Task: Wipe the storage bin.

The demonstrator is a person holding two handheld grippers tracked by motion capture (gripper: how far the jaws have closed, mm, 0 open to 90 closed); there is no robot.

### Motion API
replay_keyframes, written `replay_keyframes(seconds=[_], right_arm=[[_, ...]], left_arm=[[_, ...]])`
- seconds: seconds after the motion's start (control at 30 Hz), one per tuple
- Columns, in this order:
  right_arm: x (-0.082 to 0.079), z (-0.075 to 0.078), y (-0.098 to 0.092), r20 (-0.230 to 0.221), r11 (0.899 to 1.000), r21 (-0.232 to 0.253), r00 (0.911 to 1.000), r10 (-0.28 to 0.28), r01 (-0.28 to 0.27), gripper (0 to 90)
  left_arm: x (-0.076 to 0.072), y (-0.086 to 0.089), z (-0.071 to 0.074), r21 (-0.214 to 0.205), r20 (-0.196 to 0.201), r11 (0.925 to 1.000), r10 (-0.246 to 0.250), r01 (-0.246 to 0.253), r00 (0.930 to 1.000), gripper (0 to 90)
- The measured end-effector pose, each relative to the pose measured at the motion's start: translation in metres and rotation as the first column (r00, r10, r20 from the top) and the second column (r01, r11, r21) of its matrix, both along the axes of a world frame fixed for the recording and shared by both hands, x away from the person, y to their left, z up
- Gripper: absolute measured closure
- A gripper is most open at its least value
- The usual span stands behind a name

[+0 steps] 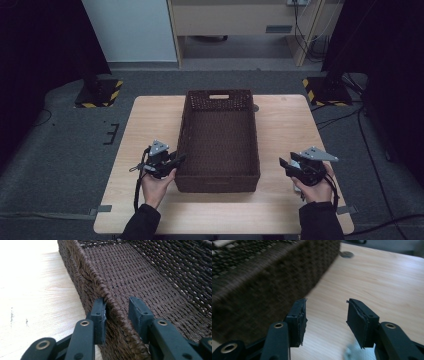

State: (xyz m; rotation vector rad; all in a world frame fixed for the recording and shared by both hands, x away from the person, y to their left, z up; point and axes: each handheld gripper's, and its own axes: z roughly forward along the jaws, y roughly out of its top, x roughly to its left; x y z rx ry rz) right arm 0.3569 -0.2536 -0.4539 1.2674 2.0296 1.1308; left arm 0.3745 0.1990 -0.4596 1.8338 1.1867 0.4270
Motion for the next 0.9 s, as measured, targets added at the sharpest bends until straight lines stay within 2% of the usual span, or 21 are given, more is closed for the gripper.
replay_keyframes(seconds=[0.13, 0.37, 0.47, 0.63, 0.7, 0.77, 0.87, 0.9], right_arm=[[0.012, 0.012, 0.02, 0.008, 0.998, 0.047, 0.9986, 0.051, -0.052, 51.3], [0.029, 0.027, 0.042, 0.035, 0.992, 0.081, 0.9952, 0.091, -0.094, 52.9], [0.039, 0.026, 0.051, 0.023, 0.989, 0.093, 0.9933, 0.114, -0.115, 53.4], [0.052, 0.019, 0.066, -0.01, 0.987, 0.073, 0.9895, 0.144, -0.143, 56.3], [0.056, 0.014, 0.07, -0.031, 0.986, 0.052, 0.9869, 0.158, -0.157, 58.9], [0.057, 0.011, 0.072, -0.035, 0.985, 0.064, 0.9863, 0.161, -0.159, 63.2], [0.057, 0.011, 0.074, -0.026, 0.986, 0.056, 0.9872, 0.157, -0.156, 64.8], [0.057, 0.011, 0.073, -0.031, 0.986, 0.062, 0.9876, 0.154, -0.152, 65.6]], left_arm=[[0.0, -0.001, 0.001, 0.014, 0.002, 0.9999, -0.004, 0.004, 1.0, 68.1], [0.0, -0.001, 0.001, 0.011, 0.002, 0.9998, -0.018, 0.018, 0.9998, 69.2], [0.0, -0.001, 0.001, 0.011, 0.001, 0.9997, -0.02, 0.02, 0.9998, 69.4], [-0.001, -0.002, 0.001, 0.008, 0.001, 0.9998, -0.017, 0.017, 0.9999, 69.3], [0.0, -0.002, 0.001, 0.013, 0.001, 0.9997, -0.019, 0.019, 0.9998, 69.2], [0.0, -0.002, 0.001, 0.01, 0.006, 0.9999, -0.014, 0.014, 0.9999, 68.3], [0.0, -0.001, 0.001, 0.017, 0.018, 0.9999, -0.001, 0.0, 0.9998, 63.9], [0.0, 0.0, 0.001, 0.021, 0.02, 0.9998, 0.008, -0.008, 0.9998, 58.7]])
